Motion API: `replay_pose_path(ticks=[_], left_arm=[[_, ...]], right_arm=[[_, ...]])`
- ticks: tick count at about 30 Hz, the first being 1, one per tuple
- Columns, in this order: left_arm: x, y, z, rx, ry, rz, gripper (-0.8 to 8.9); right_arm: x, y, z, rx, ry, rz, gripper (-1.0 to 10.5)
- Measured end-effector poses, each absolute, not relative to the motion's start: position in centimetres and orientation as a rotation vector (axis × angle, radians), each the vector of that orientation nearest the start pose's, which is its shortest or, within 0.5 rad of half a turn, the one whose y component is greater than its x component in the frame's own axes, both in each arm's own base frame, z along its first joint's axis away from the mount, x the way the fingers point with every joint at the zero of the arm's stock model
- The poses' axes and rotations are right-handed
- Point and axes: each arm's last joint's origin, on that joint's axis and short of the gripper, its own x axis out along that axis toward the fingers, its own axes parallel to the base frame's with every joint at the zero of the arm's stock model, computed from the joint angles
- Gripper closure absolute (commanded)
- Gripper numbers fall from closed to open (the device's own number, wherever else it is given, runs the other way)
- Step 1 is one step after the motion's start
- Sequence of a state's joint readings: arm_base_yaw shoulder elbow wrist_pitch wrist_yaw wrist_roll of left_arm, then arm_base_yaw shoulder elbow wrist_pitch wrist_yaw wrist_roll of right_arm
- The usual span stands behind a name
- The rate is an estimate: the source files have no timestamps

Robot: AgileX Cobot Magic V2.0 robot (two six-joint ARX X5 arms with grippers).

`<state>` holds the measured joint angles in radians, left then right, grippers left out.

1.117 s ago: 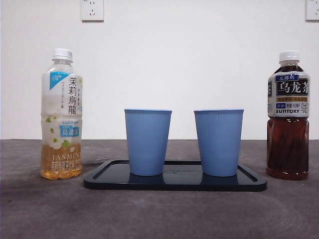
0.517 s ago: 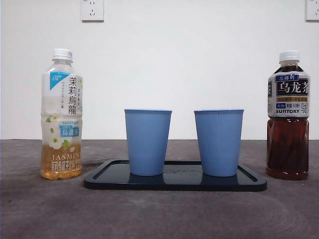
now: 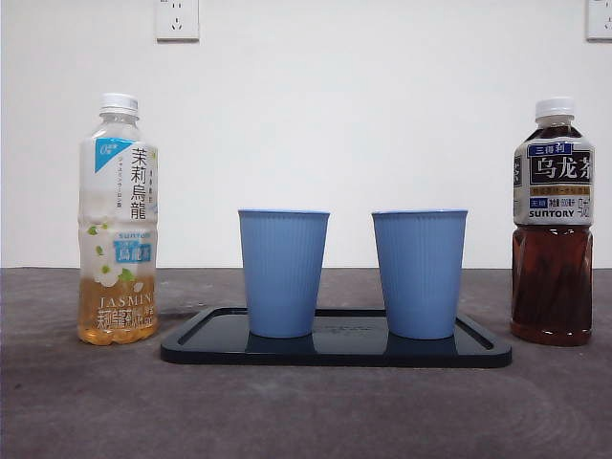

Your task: Pour the drink into the cup

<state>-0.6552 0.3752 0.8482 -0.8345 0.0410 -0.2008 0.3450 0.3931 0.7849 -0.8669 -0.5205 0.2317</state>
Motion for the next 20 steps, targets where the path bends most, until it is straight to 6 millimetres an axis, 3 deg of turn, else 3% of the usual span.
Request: replay_pose_path(ticks=[20], left_arm=[[4.39, -3.37, 33.13, -0.088, 0.408, -0.632, 7.85]], right_arm=[[5.38, 3.47, 31.14, 0.256, 0.581, 0.790, 9.4]])
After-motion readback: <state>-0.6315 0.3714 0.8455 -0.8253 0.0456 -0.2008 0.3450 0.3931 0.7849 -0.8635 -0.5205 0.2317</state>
